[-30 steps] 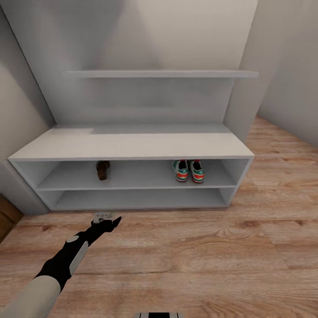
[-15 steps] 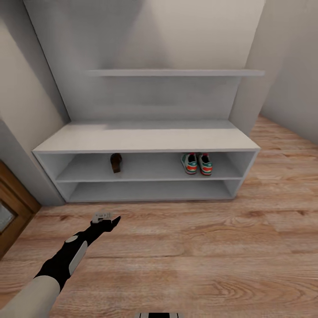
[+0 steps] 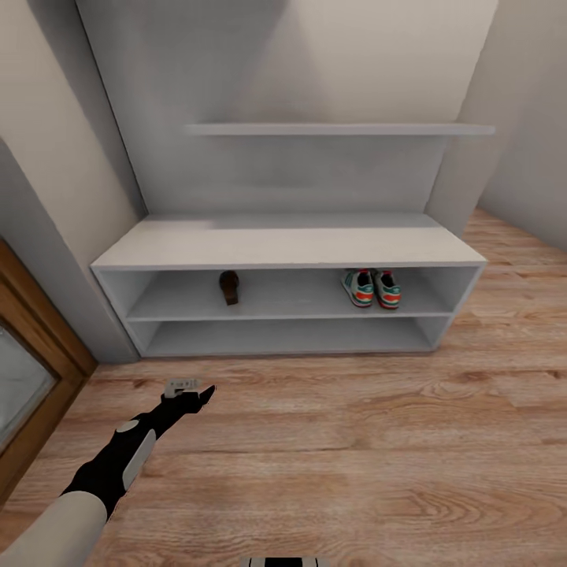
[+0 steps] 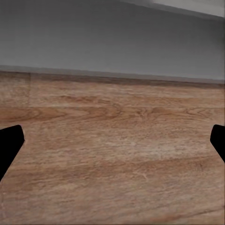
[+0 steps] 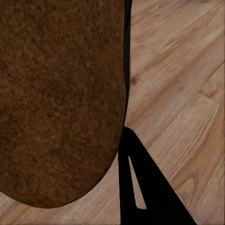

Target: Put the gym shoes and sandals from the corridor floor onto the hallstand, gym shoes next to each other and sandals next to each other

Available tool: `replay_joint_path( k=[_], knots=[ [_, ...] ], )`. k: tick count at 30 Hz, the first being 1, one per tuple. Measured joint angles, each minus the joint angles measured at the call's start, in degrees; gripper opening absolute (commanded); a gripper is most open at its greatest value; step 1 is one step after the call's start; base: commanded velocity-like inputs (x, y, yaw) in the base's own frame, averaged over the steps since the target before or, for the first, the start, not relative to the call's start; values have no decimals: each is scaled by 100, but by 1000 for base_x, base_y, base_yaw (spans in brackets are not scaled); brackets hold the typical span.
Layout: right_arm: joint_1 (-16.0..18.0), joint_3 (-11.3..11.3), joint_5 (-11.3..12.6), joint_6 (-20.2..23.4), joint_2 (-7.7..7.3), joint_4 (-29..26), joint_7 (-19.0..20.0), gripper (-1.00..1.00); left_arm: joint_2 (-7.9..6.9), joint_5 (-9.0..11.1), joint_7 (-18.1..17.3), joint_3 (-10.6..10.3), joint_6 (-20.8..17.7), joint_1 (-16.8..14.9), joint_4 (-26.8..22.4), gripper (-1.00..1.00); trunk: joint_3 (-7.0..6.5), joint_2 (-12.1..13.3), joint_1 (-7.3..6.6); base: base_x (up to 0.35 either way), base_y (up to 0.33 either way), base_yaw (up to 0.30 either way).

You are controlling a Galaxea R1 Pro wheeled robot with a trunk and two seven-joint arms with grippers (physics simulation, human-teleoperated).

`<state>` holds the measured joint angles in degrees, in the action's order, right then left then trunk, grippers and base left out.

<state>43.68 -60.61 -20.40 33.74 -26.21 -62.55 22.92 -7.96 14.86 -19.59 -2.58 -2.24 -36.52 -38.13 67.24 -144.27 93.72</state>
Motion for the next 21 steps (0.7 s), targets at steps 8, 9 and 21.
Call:
replay_joint_path(
  k=[8,9,21],
  knots=[
    [2,-1,6,6,0,-4,1,-100,2,-6,4,-1,1,-2,2,100,0,0,0,31,155,0],
    [2,0,7,5,0,-5,1,-100,2,-7,3,-1,1,-2,2,100,0,0,0,4,19,0],
    [1,1,9,3,0,-4,0,-100,-6,-7,-7,-1,2,-2,1,100,0,0,1,0,158,0]
  ],
)
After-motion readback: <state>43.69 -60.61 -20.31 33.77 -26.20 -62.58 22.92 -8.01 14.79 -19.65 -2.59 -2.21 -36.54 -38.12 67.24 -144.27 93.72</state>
